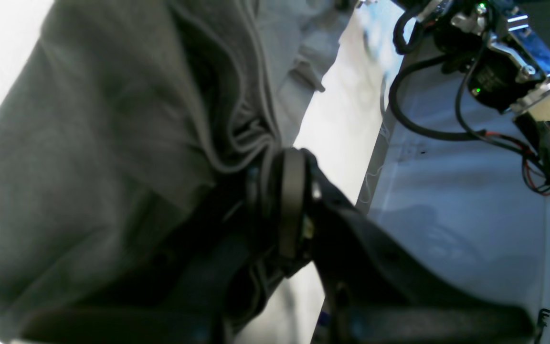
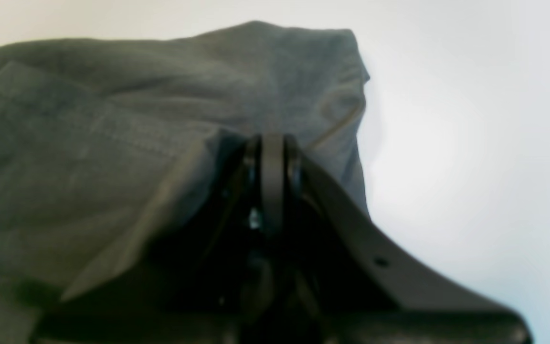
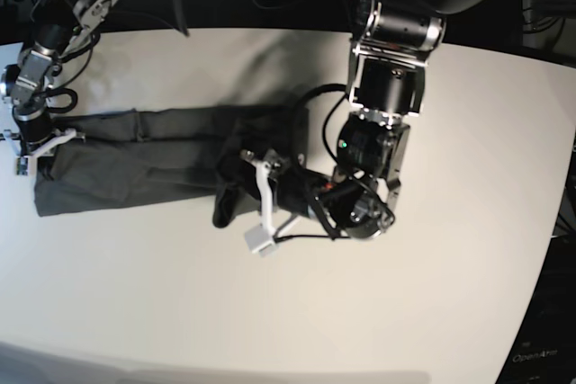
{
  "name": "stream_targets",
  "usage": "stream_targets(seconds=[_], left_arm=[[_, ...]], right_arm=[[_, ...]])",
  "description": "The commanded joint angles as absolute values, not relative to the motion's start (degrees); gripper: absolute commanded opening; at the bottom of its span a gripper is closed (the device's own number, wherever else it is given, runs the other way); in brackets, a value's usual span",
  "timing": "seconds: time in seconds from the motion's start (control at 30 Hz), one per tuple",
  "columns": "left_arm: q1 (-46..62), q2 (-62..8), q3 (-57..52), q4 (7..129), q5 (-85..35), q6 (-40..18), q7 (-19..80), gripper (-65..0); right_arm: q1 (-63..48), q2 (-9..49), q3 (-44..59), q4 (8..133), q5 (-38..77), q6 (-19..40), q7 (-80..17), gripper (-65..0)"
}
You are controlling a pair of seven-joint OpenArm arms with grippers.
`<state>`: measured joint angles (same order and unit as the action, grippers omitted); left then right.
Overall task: Fold the T-shirt properly
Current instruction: 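Lift the strip end with the left gripper and fold it toward the right gripper, then carry the held end over the strip toward its middle with the left gripper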
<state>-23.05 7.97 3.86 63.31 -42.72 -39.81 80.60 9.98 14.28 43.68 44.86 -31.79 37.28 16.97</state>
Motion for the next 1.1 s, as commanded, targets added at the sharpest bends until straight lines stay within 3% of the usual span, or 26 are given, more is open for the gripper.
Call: stream_targets(seconds=[0.0,0.47,1.07], left_arm=[[-24.57,8.84,3.82,64.04,-44.44,-40.0,80.0,-62.8],[-25.45,9.0,3.91,56.31,-44.44,-40.0,75.3,-62.8],[-26.59,9.0,6.29,55.87,-48.22,-40.0,71.25,-62.8]], right_arm=[[9.1,12.88,42.95,43.47,-38.46,40.0,6.99,-64.7],[8.75,12.26,42.86,43.47,-38.55,40.0,6.99,-64.7],[8.66,12.26,42.77,43.47,-38.55,40.0,6.99,-64.6]])
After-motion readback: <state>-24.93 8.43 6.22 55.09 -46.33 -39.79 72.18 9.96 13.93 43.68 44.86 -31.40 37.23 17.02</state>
